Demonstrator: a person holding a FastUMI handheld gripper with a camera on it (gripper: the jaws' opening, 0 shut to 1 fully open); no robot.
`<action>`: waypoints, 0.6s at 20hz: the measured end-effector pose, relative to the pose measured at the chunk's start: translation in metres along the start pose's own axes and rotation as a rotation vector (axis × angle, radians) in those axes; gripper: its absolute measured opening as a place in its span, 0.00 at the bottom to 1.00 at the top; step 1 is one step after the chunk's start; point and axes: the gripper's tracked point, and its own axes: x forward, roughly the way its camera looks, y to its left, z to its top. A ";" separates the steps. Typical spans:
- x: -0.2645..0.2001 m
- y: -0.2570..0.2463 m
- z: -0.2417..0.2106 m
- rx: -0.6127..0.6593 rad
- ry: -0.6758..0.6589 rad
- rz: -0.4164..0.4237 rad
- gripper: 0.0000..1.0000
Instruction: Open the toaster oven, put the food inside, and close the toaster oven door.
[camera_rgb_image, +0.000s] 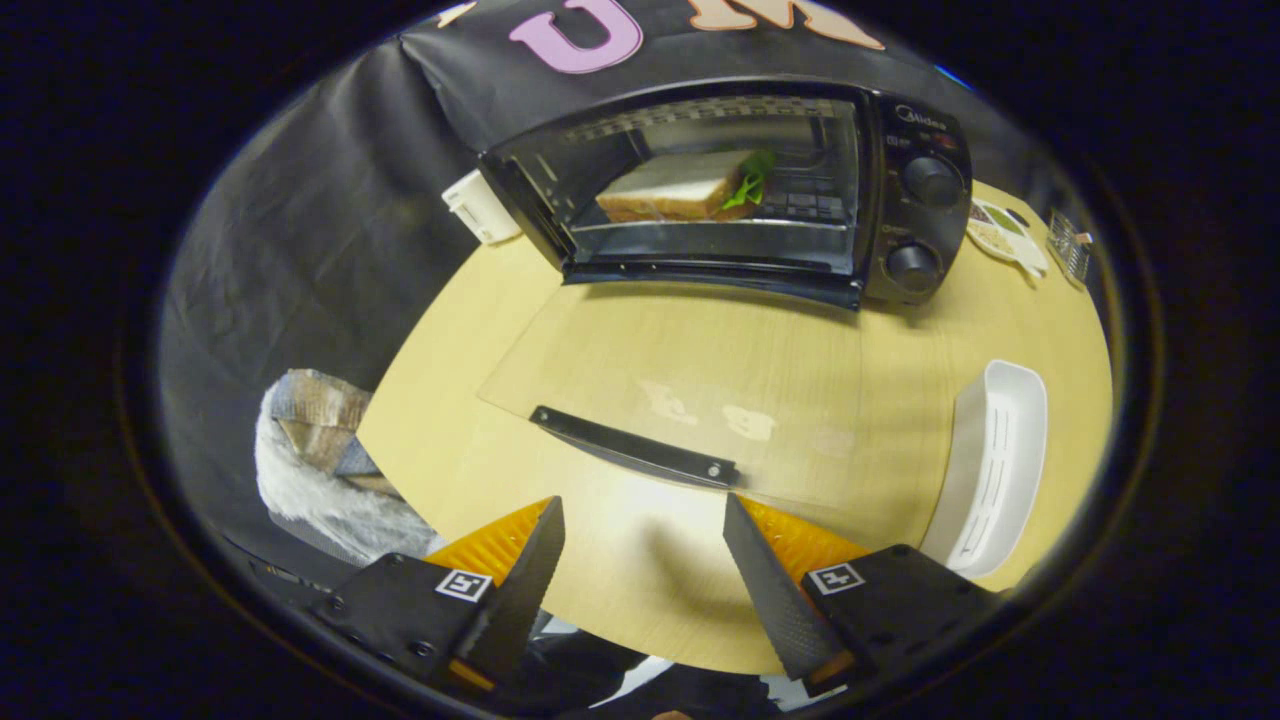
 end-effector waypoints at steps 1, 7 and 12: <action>0.001 -0.005 -0.002 0.000 0.016 -0.016 0.99; 0.006 -0.013 -0.001 0.026 0.021 -0.038 0.98; -0.001 -0.011 0.007 0.024 -0.040 -0.049 0.97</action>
